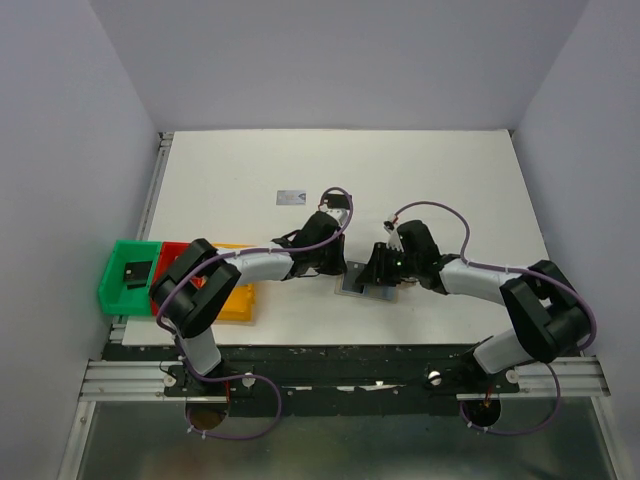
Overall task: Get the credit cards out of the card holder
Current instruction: Remove the credit card from the card holder.
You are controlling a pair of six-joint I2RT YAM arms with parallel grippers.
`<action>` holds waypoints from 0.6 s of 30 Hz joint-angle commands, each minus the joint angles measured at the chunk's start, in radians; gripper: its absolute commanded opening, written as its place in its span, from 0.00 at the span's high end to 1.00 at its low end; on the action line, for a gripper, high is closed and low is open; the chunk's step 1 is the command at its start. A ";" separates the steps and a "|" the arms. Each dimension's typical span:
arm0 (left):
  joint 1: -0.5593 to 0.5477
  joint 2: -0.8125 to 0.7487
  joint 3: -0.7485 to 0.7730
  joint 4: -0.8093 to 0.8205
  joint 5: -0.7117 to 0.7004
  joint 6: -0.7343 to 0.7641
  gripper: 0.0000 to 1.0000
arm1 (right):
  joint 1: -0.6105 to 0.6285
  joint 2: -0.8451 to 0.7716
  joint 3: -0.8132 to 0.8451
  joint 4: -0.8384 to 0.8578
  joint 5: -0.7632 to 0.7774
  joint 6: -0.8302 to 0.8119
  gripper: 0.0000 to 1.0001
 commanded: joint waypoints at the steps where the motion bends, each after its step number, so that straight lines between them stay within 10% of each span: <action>1: 0.003 0.028 -0.011 0.013 0.006 -0.004 1.00 | -0.006 0.018 -0.020 0.010 0.047 -0.020 0.61; 18: 0.002 0.040 -0.016 0.001 -0.001 -0.013 1.00 | -0.010 0.028 -0.021 -0.009 0.064 -0.043 0.57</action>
